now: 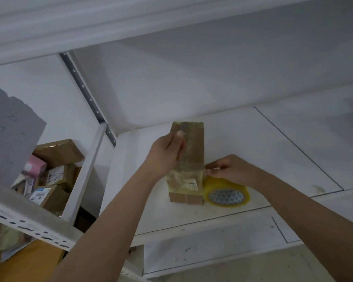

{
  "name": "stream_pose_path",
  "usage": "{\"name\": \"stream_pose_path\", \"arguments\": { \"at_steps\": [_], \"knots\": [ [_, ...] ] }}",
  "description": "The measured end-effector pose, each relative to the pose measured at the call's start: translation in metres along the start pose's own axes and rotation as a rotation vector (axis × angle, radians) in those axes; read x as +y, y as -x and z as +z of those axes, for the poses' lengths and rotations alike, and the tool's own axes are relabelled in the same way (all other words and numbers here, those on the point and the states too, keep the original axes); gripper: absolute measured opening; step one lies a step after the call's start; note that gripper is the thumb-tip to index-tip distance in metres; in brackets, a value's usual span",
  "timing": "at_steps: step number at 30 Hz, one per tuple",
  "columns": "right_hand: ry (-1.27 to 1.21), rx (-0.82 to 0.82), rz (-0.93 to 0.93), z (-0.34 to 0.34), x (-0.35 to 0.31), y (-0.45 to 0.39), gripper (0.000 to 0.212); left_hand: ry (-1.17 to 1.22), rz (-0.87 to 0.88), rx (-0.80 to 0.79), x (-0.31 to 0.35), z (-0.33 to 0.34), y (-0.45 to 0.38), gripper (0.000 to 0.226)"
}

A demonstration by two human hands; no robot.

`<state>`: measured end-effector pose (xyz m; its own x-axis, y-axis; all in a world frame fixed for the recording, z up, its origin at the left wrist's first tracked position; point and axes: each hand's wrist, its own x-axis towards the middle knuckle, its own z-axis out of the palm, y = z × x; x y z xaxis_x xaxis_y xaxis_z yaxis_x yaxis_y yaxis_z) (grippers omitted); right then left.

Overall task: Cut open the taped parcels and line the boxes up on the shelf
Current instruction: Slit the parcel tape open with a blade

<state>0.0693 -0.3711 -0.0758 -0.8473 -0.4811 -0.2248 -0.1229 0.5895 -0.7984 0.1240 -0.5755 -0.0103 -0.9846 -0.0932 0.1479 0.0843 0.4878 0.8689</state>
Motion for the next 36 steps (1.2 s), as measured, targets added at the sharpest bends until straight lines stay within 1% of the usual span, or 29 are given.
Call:
{"name": "stream_pose_path", "arguments": {
  "at_steps": [2,4,5,7,10,13,16,19,22,24,26,28,31,33,36],
  "knots": [
    [-0.055,-0.044,0.017,-0.004,-0.001,0.003,0.022,0.020,-0.035,-0.183,0.009,0.014,-0.008,0.048],
    [-0.159,-0.121,0.049,-0.009,-0.001,0.007,0.028,0.006,-0.109,-0.269,0.005,0.023,-0.015,0.050],
    [-0.201,-0.157,0.057,-0.010,0.000,0.009,0.033,-0.010,-0.137,-0.272,0.000,0.025,-0.017,0.050],
    [-0.219,-0.188,0.047,-0.012,0.000,0.011,0.039,-0.033,-0.136,-0.240,-0.010,0.026,-0.020,0.051],
    [-0.170,-0.175,0.035,-0.013,-0.002,0.011,0.042,-0.060,-0.099,-0.220,-0.018,0.028,-0.022,0.052],
    [-0.058,-0.142,0.049,-0.013,-0.001,0.008,0.042,-0.105,-0.066,-0.207,-0.021,0.030,-0.023,0.054],
    [0.131,-0.110,0.130,-0.009,0.008,0.009,0.045,-0.107,-0.052,-0.191,-0.023,0.032,-0.022,0.053],
    [0.172,-0.052,0.185,-0.003,0.016,0.012,0.044,-0.156,-0.007,-0.204,-0.024,0.035,-0.020,0.049],
    [0.272,-0.012,0.106,-0.004,0.018,0.014,0.036,-0.202,0.047,-0.238,-0.021,0.032,-0.020,0.043],
    [0.190,-0.032,0.044,-0.010,0.016,0.018,0.030,-0.247,0.064,-0.290,-0.018,0.025,-0.020,0.040],
    [0.114,-0.065,0.027,-0.017,0.015,0.024,0.028,-0.293,0.068,-0.376,-0.012,0.017,-0.018,0.039],
    [0.073,-0.057,0.035,-0.021,0.015,0.028,0.027,-0.411,0.079,-0.494,-0.001,0.013,-0.017,0.039],
    [0.064,-0.018,0.039,-0.024,0.014,0.031,0.025,-0.729,0.153,-0.640,0.018,0.019,-0.016,0.043],
    [0.076,0.010,0.043,-0.025,0.011,0.033,0.026,-0.873,0.177,-0.679,0.028,0.026,-0.016,0.042],
    [0.105,0.056,0.029,-0.027,0.008,0.036,0.024,-1.017,0.137,-0.701,0.040,0.035,-0.015,0.036]
  ]
}}
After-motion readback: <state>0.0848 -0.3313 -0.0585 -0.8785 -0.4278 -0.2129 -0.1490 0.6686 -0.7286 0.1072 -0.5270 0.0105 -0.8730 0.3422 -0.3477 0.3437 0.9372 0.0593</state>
